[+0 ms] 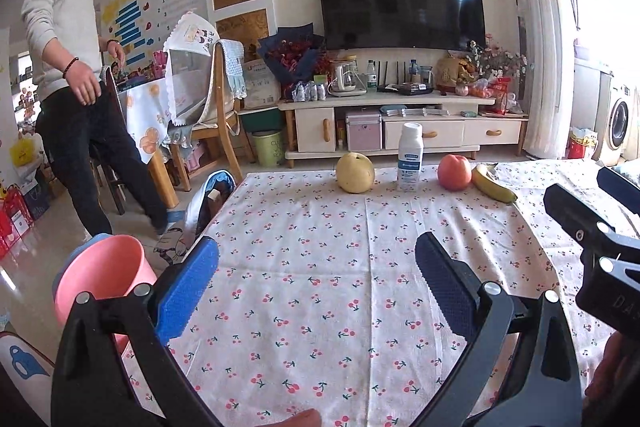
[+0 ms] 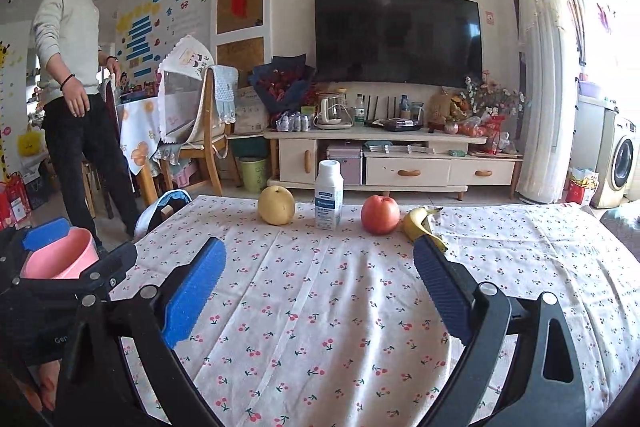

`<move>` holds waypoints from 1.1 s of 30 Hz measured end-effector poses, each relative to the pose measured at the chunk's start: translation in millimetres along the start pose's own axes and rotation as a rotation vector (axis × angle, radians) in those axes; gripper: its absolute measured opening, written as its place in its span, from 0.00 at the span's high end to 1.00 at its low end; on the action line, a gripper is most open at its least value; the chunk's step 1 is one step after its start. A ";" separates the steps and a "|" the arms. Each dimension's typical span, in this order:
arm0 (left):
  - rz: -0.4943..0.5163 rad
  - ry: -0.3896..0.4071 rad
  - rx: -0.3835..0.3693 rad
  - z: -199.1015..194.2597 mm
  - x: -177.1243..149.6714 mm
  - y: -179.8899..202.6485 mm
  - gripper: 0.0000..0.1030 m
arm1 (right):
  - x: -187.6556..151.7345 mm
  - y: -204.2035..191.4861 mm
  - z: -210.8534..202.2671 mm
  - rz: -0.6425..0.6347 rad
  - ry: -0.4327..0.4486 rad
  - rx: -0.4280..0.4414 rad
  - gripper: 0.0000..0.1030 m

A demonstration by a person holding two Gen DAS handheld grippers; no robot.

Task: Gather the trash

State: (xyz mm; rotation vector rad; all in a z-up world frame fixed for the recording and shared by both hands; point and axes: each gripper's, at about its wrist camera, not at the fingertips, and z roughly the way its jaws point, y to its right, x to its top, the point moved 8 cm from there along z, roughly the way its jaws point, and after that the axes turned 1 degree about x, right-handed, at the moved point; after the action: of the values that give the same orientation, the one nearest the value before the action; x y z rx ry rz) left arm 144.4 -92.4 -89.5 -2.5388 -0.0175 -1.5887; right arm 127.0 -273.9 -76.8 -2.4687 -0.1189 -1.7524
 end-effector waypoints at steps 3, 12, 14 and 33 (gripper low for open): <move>0.001 0.001 -0.009 -2.6 1.2 8.6 0.04 | 2.6 11.3 -4.5 0.018 0.016 -0.008 0.09; 0.000 0.011 -0.021 -9.3 4.3 25.9 0.04 | 2.3 24.2 -10.5 0.028 0.030 -0.014 0.09; 0.004 0.011 -0.020 -10.1 4.6 27.7 0.04 | 1.2 23.5 -10.4 0.025 0.029 -0.015 0.09; -0.044 -0.009 -0.020 -7.0 5.2 13.1 0.04 | 0.9 15.5 -10.9 -0.024 0.049 -0.027 0.09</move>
State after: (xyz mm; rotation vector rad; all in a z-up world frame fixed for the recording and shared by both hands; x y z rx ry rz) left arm 141.6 -106.6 -83.4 -2.5781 -0.0589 -1.6007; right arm 119.1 -290.8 -73.0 -2.4508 -0.1221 -1.8354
